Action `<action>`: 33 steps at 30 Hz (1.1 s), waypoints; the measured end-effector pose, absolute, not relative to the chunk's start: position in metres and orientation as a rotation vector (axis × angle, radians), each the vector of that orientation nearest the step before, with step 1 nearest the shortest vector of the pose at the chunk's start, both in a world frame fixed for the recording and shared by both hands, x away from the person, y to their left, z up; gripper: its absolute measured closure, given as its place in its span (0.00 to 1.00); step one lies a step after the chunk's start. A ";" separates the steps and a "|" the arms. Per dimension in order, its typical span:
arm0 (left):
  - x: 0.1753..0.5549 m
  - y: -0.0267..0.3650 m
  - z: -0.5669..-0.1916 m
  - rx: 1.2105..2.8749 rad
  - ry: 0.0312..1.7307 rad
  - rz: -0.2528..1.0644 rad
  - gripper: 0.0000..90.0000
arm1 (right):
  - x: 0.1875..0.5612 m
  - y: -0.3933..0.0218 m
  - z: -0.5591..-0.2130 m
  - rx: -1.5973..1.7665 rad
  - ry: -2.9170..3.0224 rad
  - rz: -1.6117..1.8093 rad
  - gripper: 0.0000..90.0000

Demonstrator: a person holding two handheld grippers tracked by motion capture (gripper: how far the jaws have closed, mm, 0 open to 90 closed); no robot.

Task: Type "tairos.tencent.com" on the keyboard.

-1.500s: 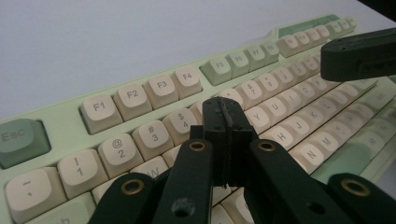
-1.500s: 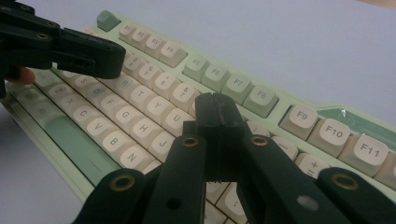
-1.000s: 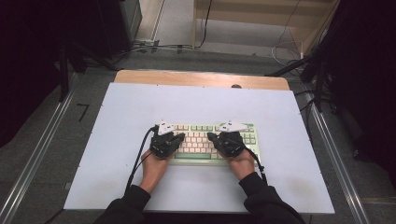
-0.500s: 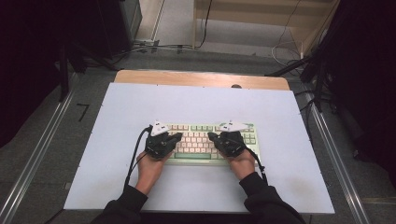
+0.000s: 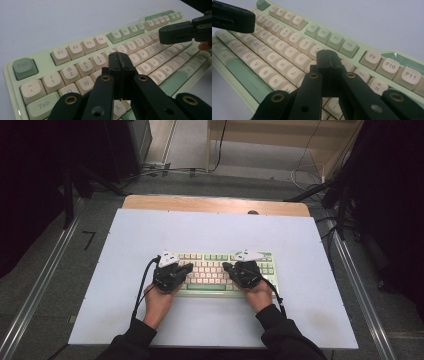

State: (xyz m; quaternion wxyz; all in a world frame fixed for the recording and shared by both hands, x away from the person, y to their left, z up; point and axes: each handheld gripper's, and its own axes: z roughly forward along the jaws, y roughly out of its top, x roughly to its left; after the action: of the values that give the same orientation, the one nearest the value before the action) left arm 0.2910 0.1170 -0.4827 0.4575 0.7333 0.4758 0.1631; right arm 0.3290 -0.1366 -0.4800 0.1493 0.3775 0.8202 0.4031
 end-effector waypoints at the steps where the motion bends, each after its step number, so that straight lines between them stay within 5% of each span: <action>1: 0.291 0.117 -0.483 1.809 1.171 0.402 1.00 | 0.329 -0.137 -0.481 1.086 2.360 1.153 0.98; 33: 0.289 0.121 -0.483 1.809 1.176 0.405 1.00 | 0.332 -0.134 -0.489 1.097 2.391 1.100 0.98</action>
State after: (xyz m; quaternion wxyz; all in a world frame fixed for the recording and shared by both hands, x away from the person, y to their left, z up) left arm 0.2889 0.1210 -0.4829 0.4556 0.7336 0.4767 0.1640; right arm 0.3325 -0.1338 -0.4888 0.1446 0.3808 0.8297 0.3816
